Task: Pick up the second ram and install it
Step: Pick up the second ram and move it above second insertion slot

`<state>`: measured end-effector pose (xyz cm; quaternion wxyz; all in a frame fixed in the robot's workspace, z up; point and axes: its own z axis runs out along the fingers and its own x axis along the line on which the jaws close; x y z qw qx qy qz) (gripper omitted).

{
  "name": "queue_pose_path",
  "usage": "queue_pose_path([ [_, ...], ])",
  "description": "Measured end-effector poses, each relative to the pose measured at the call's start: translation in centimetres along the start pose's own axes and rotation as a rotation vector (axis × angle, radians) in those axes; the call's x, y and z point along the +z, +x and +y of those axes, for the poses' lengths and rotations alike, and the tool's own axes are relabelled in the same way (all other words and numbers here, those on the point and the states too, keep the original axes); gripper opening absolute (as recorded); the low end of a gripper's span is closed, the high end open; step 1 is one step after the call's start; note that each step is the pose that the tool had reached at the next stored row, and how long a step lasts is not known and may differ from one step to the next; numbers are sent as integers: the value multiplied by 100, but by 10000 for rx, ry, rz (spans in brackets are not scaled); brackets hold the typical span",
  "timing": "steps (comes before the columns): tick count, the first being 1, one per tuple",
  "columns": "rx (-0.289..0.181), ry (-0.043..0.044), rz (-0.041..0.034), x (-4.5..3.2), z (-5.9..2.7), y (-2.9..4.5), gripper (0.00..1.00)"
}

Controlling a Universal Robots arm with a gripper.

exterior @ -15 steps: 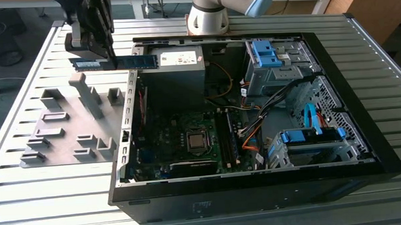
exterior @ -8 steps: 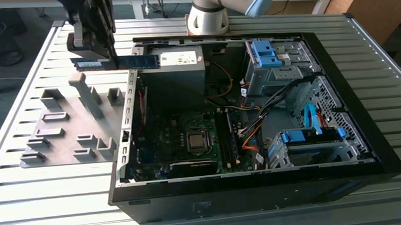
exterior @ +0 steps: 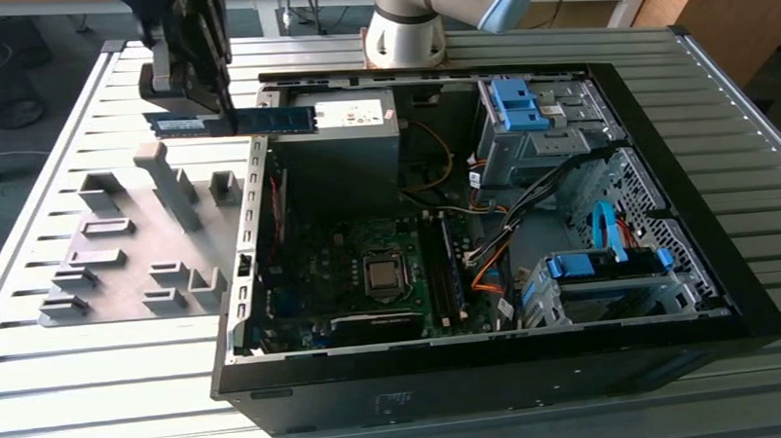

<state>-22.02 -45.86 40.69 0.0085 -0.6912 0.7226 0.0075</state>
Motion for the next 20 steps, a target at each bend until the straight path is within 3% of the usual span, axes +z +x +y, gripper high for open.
queue_pose_path([
  [20, 0, 1, -1, 1, -140, -6, 15],
])
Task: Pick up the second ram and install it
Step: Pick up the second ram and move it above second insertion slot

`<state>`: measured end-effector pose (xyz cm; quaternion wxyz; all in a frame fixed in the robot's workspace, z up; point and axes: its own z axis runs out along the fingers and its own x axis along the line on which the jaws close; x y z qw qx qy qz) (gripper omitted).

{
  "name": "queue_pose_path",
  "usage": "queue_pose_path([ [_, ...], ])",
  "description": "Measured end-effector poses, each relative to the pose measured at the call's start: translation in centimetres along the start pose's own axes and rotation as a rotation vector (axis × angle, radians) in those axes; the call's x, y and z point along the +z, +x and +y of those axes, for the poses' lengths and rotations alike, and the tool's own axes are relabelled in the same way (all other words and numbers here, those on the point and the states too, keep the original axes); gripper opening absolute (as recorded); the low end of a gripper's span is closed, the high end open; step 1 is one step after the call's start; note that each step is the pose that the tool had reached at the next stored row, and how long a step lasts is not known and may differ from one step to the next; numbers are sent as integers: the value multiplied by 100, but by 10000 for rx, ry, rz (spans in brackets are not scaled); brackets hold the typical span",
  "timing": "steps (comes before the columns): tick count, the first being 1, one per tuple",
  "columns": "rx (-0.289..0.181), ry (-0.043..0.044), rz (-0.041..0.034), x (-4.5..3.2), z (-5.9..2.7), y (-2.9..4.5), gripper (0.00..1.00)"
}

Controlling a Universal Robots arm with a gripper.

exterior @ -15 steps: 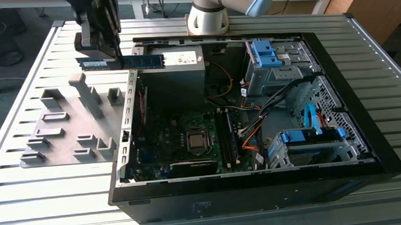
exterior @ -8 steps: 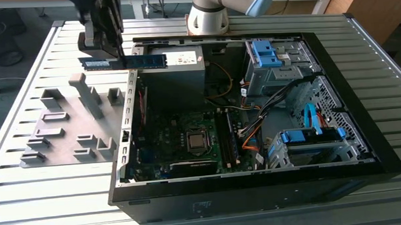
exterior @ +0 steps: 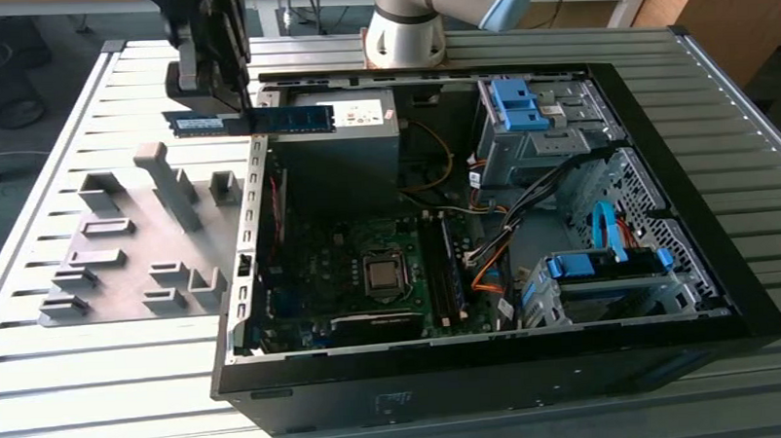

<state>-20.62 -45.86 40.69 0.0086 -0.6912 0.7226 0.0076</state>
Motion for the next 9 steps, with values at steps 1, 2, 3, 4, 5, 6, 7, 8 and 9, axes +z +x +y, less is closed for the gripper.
queue_pose_path([
  [1, 0, 0, 0, 0, -5, 0, 15],
  [2, 1, 0, 0, 0, -9, 0, 15],
  [3, 1, 0, 1, 0, -14, -1, 15],
  [4, 0, -1, 1, 0, -19, -1, 15],
  [5, 0, -1, 1, 0, -24, -1, 15],
  [6, 0, 0, 1, 0, -28, -1, 15],
  [7, 0, -1, 1, 0, -33, -1, 15],
  [8, 0, -1, 1, 0, -38, -2, 15],
  [9, 0, -1, 1, 0, -42, -2, 15],
])
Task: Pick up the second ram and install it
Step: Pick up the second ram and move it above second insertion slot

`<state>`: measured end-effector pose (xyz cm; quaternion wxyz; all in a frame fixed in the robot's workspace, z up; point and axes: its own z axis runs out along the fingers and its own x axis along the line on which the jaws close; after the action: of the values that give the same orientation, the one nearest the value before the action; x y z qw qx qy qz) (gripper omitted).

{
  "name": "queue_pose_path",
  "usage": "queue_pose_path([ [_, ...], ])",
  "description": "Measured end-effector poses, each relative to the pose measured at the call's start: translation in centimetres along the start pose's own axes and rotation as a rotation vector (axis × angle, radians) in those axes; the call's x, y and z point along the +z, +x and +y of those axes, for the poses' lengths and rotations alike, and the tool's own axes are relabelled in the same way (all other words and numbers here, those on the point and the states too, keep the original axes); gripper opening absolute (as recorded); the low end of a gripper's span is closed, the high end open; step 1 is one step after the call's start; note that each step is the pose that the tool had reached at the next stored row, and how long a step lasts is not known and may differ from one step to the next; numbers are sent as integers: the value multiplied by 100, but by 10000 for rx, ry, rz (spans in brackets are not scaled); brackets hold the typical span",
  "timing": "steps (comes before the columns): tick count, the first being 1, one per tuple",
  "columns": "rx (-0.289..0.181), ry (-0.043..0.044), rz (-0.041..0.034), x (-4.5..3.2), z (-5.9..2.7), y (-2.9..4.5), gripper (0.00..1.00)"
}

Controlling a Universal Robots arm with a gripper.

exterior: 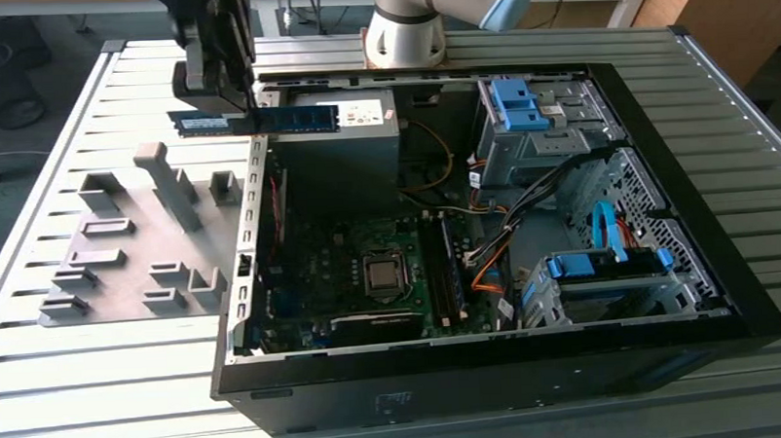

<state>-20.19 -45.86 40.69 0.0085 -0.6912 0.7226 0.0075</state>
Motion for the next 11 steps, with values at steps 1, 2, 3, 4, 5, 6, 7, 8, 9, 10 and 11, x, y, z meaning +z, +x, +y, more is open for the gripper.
queue_pose_path([
  [1, 0, 0, 0, 0, -4, 0, 15],
  [2, 0, 1, -1, 0, -9, 0, 15],
  [3, 0, 0, 0, 0, -13, -1, 15],
  [4, -1, 0, 0, 0, -18, -1, 15],
  [5, 0, 1, -1, 1, -22, -1, 15],
  [6, 0, 1, -1, 1, -26, -1, 15],
  [7, 0, 1, 0, 0, -30, -1, 15],
  [8, 0, 0, 0, 0, -34, -2, 15],
  [9, 0, 0, -1, 0, -38, -2, 15],
  [10, 0, 0, -1, 0, -42, -2, 15],
  [11, 0, 1, -1, 1, -46, -2, 15],
])
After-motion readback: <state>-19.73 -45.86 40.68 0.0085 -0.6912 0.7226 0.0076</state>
